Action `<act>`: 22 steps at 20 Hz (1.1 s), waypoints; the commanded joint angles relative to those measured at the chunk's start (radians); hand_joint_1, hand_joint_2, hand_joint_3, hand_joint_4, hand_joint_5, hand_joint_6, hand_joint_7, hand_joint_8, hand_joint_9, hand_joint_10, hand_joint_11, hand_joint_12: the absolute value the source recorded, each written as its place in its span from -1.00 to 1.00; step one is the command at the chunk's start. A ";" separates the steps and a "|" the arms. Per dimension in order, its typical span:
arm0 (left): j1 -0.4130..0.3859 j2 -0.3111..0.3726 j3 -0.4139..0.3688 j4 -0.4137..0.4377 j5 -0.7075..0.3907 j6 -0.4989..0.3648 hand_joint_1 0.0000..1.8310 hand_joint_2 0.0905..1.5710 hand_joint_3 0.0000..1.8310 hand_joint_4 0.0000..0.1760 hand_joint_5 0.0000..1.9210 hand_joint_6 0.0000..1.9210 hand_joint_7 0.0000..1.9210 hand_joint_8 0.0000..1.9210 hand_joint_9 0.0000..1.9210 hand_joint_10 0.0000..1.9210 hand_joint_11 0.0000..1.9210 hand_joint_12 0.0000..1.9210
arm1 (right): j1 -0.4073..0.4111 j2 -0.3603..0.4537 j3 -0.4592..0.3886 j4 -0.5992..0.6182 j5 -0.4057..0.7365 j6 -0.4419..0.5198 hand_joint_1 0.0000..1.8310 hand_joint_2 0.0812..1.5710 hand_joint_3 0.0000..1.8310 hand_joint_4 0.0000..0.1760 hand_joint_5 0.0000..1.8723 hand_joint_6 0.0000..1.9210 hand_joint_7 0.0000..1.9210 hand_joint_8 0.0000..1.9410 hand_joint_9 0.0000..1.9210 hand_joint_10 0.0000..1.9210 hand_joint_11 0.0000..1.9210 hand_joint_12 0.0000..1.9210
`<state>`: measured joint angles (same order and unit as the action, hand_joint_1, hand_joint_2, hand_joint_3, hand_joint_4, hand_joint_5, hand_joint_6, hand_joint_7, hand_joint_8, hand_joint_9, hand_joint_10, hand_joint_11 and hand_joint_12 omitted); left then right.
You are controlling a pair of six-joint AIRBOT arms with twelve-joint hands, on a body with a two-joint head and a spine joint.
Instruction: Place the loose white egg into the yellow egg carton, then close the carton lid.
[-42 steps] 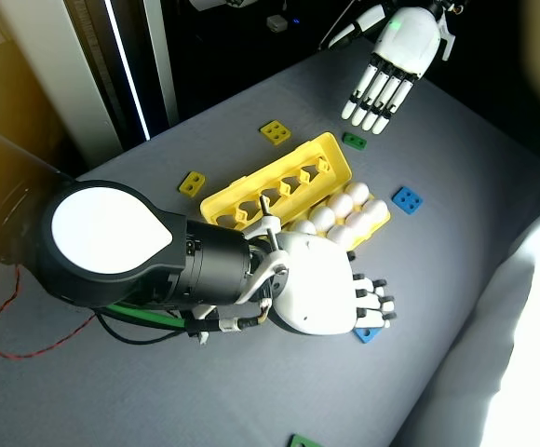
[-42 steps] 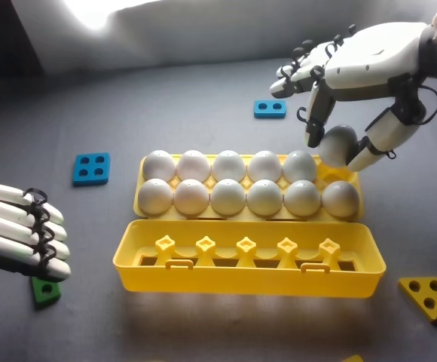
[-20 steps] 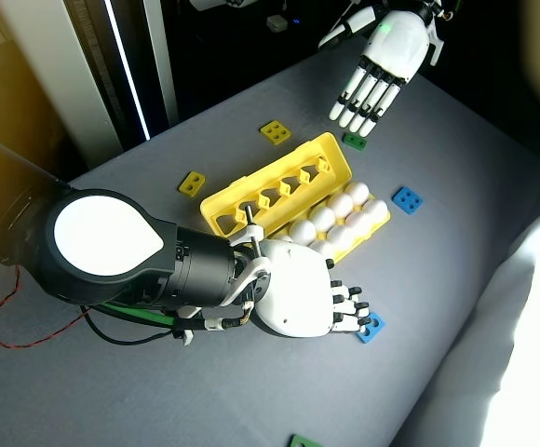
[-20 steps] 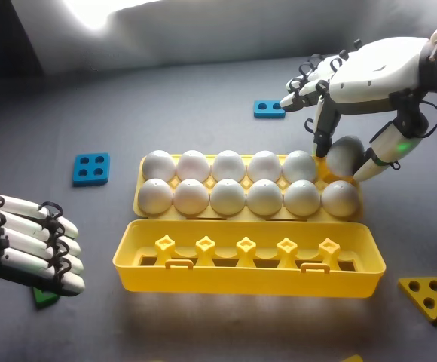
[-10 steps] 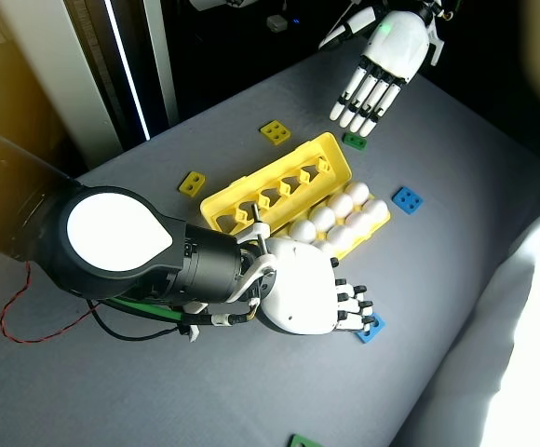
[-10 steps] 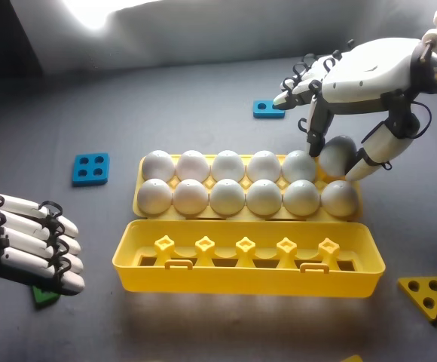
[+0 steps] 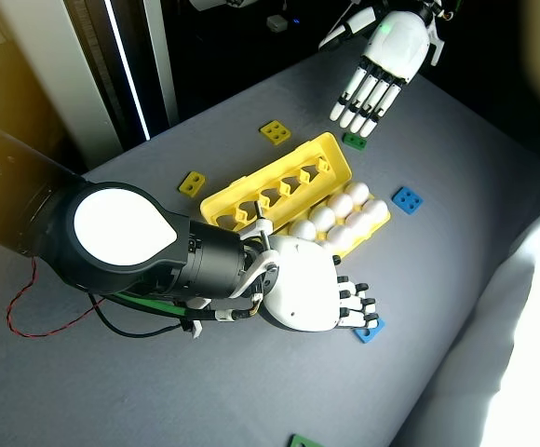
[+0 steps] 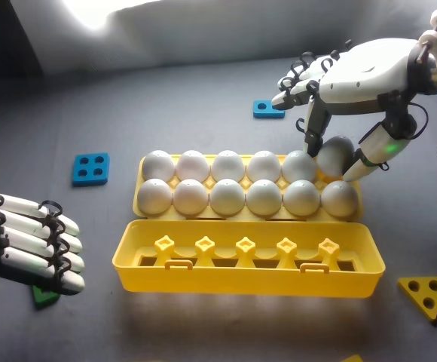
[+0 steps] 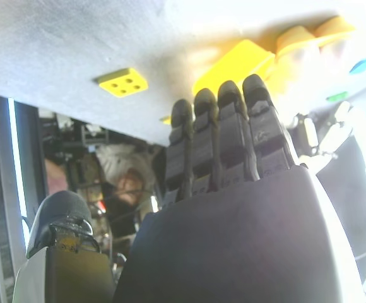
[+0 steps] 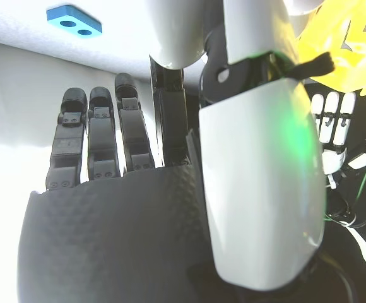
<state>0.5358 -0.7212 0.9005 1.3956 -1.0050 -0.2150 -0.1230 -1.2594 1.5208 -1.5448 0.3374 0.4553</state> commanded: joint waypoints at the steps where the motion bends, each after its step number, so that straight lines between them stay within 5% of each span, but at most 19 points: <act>1: -0.008 0.011 0.008 -0.058 -0.048 -0.003 -1.00 0.31 -1.00 -1.00 -0.75 -1.00 -0.78 -1.00 -0.86 -1.00 -1.00 -0.76 | 0.006 0.011 -0.004 0.030 0.013 0.000 0.31 0.26 -1.00 -1.00 0.30 -0.41 -0.85 -1.00 -1.00 -1.00 -1.00 -0.95; 3: -0.008 0.011 0.008 -0.058 -0.048 -0.003 -1.00 0.31 -1.00 -1.00 -0.76 -1.00 -0.79 -1.00 -0.87 -1.00 -1.00 -0.78 | 0.005 0.011 -0.005 0.030 0.012 0.000 0.30 0.26 -1.00 -1.00 0.29 -0.39 -0.85 -1.00 -1.00 -1.00 -1.00 -0.82; 8: -0.008 0.011 0.008 -0.058 -0.048 -0.003 -1.00 0.31 -1.00 -1.00 -0.76 -1.00 -0.77 -1.00 -0.86 -1.00 -1.00 -0.76 | 0.005 0.013 -0.007 0.030 0.010 0.000 0.29 0.28 -1.00 -1.00 0.23 -0.29 -0.94 -1.00 -1.00 -1.00 -1.00 -0.93; 12: -0.009 0.011 0.008 -0.058 -0.048 -0.003 -1.00 0.31 -1.00 -1.00 -0.76 -1.00 -0.78 -1.00 -0.87 -1.00 -1.00 -0.78 | 0.006 0.013 -0.007 0.030 0.010 -0.001 0.24 0.30 -1.00 -1.00 0.21 -0.24 -0.82 -0.99 -1.00 -1.00 -1.00 -0.88; 15: -0.011 0.011 0.008 -0.058 -0.048 -0.004 -1.00 0.30 -1.00 -1.00 -0.76 -1.00 -0.78 -1.00 -0.86 -1.00 -1.00 -0.79 | 0.007 0.013 -0.007 0.030 0.010 -0.006 0.21 0.31 -1.00 -0.58 0.18 -0.20 -0.84 -0.99 -1.00 -1.00 -1.00 -0.93; 16: -0.012 0.011 0.008 -0.058 -0.048 -0.005 -1.00 0.30 -1.00 -1.00 -0.77 -1.00 -0.79 -1.00 -0.87 -1.00 -1.00 -0.80 | 0.007 0.013 -0.007 0.030 0.010 -0.007 0.21 0.31 -1.00 -0.71 0.18 -0.20 -0.84 -1.00 -1.00 -1.00 -1.00 -0.94; 17: -0.012 0.011 0.008 -0.058 -0.048 -0.005 -1.00 0.30 -1.00 -1.00 -0.76 -1.00 -0.78 -1.00 -0.86 -1.00 -1.00 -0.78 | 0.007 0.013 -0.007 0.030 0.010 -0.007 0.19 0.31 -1.00 -0.33 0.16 -0.17 -0.89 -1.00 -1.00 -1.00 -1.00 -0.94; 20: -0.014 0.010 0.008 -0.058 -0.048 -0.007 -1.00 0.31 -1.00 -1.00 -0.75 -1.00 -0.77 -1.00 -0.85 -1.00 -1.00 -0.75 | 0.008 0.013 -0.007 0.030 0.010 -0.007 0.19 0.32 -1.00 -0.44 0.15 -0.15 -0.90 -1.00 -1.00 -1.00 -1.00 -0.94; 21: -0.015 0.010 0.008 -0.058 -0.048 -0.008 -1.00 0.31 -1.00 -1.00 -0.76 -1.00 -0.77 -1.00 -0.85 -1.00 -1.00 -0.76 | 0.008 0.014 -0.007 0.030 0.010 -0.007 0.15 0.24 -1.00 -1.00 0.00 -0.62 -0.93 -1.00 -1.00 -1.00 -1.00 -0.95; 22: -0.015 0.010 0.008 -0.058 -0.048 -0.008 -1.00 0.30 -1.00 -1.00 -0.76 -1.00 -0.77 -1.00 -0.85 -1.00 -1.00 -0.76 | 0.009 0.014 -0.007 0.030 0.010 -0.007 0.13 0.21 -1.00 -1.00 0.02 -0.84 -0.96 -0.99 -1.00 -1.00 -1.00 -0.93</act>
<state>0.5274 -0.7212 0.9005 1.3960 -1.0046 -0.2180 -0.1230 -1.2572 1.5158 -1.5417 0.3336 0.4488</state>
